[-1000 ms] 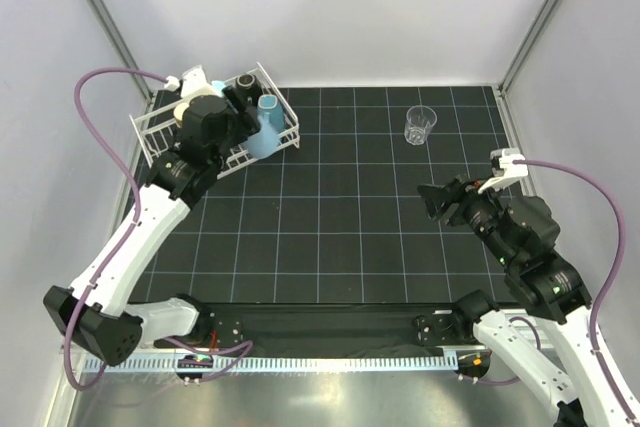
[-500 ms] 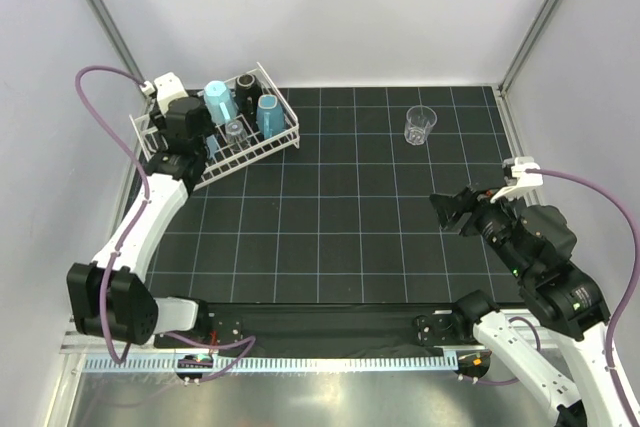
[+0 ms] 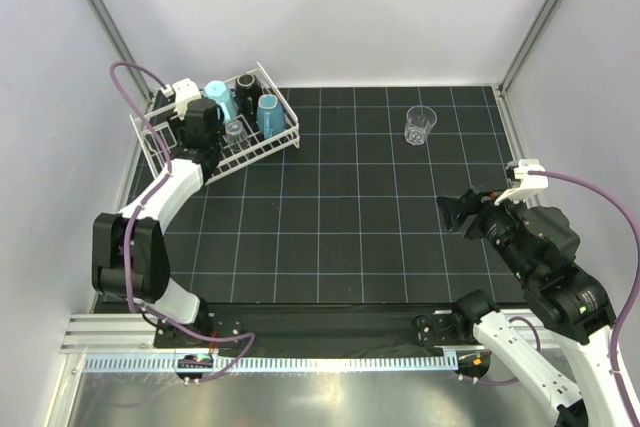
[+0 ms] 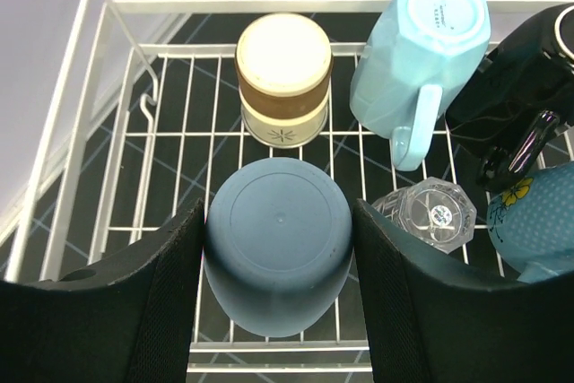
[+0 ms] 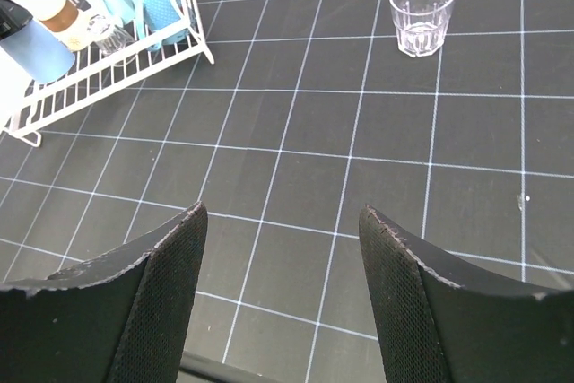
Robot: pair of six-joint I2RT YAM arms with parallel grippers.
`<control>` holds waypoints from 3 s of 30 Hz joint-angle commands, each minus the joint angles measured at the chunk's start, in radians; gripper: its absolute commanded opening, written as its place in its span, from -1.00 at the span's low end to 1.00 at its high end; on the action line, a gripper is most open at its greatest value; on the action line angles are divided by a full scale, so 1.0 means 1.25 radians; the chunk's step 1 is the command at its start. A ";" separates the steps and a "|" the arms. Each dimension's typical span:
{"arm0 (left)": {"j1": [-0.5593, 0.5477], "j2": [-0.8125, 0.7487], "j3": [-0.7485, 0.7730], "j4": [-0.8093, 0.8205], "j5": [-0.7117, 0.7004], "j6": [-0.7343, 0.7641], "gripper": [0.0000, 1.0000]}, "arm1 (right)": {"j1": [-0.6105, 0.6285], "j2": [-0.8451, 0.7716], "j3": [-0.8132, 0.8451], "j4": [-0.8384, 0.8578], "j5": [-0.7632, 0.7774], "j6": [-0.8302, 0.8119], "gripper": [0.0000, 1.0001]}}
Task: Load the cups into the dish rack
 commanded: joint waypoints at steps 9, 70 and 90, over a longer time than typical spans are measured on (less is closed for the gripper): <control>0.009 0.061 -0.017 0.115 0.038 -0.081 -1.00 | 0.005 0.001 0.025 0.000 0.034 -0.007 0.40; -0.275 -0.248 0.062 -0.378 0.664 -0.454 0.82 | 0.003 0.292 -0.136 0.123 -0.114 0.297 0.41; -0.290 -0.630 0.046 -0.780 0.611 -0.250 0.99 | -0.257 0.807 0.080 0.412 0.090 0.461 0.41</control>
